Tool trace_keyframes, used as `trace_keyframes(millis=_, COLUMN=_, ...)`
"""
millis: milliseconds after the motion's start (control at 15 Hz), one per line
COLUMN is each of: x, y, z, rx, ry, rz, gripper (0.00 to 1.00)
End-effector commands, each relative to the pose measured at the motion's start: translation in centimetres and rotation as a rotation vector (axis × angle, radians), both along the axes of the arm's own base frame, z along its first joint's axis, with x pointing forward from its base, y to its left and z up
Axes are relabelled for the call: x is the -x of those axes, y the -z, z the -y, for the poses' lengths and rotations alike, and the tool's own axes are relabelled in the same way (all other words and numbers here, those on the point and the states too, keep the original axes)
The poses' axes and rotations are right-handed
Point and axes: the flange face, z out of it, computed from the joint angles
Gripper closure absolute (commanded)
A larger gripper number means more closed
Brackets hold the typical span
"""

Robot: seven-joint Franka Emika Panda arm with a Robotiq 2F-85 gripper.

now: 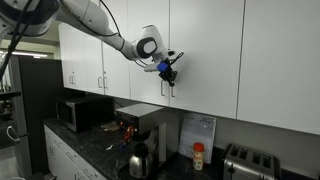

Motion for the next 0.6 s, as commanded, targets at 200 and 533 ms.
trace_keyframes(millis=200, x=1.5, y=-0.3, z=0.3, rx=-0.017, ry=-0.034, rz=0.013, gripper=0.97)
trace_keyframes(millis=533, x=3.3, y=-0.7, z=0.2, rx=-0.002, ry=-0.041, rz=0.031, gripper=0.97)
